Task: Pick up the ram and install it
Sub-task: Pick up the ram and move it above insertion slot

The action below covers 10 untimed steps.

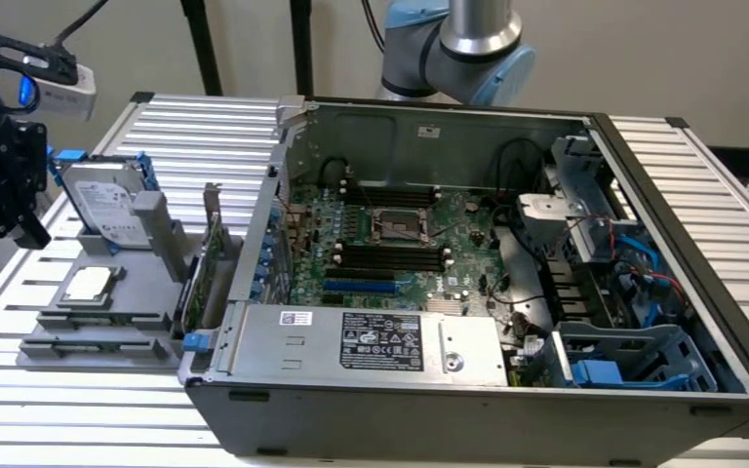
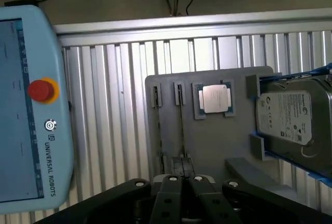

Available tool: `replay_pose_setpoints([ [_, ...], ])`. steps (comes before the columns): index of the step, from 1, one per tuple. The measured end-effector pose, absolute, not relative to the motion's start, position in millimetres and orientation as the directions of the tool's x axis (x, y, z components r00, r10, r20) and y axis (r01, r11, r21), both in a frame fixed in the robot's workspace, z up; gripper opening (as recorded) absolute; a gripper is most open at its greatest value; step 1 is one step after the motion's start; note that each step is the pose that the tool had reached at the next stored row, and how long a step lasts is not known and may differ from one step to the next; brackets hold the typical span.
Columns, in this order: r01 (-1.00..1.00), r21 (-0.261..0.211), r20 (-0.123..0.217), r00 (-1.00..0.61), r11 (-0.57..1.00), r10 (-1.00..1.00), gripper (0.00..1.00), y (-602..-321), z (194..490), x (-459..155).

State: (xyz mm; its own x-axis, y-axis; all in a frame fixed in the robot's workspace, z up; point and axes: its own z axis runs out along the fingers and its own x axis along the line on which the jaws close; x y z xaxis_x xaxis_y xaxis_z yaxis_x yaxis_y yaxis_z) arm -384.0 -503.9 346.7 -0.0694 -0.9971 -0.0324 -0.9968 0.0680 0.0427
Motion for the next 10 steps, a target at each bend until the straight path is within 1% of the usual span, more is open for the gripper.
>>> replay_pose_setpoints([
  [2, -0.998, 0.039, -0.040, -0.059, 0.058, -0.997, 0.11, -504.2, 346.3, -384.0],
  [8, -0.998, 0.039, -0.041, -0.055, 0.054, -0.998, 0.11, -506.2, 345.2, -384.0],
  [9, -0.998, 0.039, -0.041, -0.055, 0.054, -0.998, 0.12, -506.4, 345.1, -384.0],
  [10, -0.998, 0.039, -0.041, -0.055, 0.053, -0.998, 0.18, -506.4, 345.0, -384.0],
])
